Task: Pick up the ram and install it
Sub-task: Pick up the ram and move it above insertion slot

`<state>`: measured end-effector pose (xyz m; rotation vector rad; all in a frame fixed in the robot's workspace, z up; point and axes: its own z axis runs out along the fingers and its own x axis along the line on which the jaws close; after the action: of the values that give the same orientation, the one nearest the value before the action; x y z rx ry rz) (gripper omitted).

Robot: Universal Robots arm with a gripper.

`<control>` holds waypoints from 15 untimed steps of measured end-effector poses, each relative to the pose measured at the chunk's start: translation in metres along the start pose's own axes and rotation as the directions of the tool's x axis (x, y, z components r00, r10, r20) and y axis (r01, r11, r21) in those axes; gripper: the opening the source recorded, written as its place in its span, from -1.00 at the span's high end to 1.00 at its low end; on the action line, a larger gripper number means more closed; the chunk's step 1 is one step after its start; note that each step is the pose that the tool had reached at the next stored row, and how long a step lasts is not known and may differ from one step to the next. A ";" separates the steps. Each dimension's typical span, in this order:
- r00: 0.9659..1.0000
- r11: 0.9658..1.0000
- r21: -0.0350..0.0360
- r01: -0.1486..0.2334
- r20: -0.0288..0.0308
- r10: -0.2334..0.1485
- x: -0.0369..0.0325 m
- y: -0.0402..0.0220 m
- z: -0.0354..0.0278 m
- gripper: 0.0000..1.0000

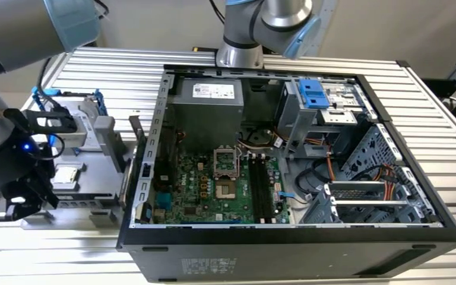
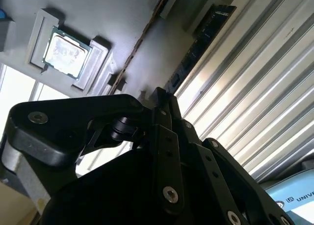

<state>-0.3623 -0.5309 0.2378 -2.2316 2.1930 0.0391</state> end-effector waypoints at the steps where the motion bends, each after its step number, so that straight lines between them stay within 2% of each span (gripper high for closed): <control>1: 1.000 1.000 0.000 0.000 0.000 0.000 0.0000 0.0000 -0.0015 1.00; 15: 1.000 1.000 0.000 0.000 0.000 0.000 -0.0006 0.0002 -0.0233 1.00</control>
<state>-0.3623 -0.5309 0.2611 -2.2315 2.1929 0.0391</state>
